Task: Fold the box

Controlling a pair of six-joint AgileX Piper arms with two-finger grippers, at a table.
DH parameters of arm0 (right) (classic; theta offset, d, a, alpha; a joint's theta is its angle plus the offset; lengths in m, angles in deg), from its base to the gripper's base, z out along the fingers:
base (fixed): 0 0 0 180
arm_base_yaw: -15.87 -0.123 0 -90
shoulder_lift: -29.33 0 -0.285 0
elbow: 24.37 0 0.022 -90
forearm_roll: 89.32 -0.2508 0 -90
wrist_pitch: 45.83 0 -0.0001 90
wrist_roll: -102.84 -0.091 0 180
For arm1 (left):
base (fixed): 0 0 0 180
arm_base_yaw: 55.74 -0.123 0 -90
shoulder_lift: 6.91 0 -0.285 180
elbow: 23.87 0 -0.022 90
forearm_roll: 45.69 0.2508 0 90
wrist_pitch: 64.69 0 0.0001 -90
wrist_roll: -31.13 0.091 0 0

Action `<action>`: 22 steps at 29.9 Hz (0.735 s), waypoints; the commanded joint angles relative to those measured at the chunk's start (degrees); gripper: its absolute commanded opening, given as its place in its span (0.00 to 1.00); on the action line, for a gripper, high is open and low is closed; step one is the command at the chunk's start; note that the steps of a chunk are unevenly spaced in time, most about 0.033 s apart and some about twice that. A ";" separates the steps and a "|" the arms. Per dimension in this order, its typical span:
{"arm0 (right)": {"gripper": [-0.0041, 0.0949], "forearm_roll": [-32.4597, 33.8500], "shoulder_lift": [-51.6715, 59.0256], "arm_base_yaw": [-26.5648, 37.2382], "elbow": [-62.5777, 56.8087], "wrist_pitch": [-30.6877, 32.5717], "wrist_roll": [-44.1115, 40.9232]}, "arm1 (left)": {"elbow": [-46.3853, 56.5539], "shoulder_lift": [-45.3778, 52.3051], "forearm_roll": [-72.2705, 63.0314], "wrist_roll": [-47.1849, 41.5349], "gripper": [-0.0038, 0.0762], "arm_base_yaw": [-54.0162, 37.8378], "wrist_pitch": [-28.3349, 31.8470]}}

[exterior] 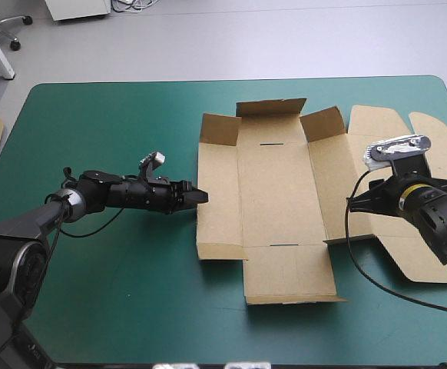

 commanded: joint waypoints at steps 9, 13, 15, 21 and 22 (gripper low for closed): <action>0.47 1.64 0.69 0.48 1.91 -2.22 0.41 | -12.08 1.53 -12.08 5.86 0.50 9.52 -1.61; 0.46 1.64 1.06 0.48 1.91 -2.22 0.41 | -15.82 -2.72 -9.69 4.47 0.50 12.76 -1.34; 0.46 1.64 1.22 0.48 1.91 -2.22 0.41 | -16.70 -5.14 -7.34 3.79 0.50 13.47 -1.34; 0.46 1.76 1.73 0.48 1.91 -2.22 0.41 | -17.10 -7.47 -3.53 3.00 0.50 13.62 -0.11; 0.46 1.76 1.73 0.48 1.91 -2.22 0.41 | -17.10 -7.47 -3.65 3.00 0.50 13.62 -0.13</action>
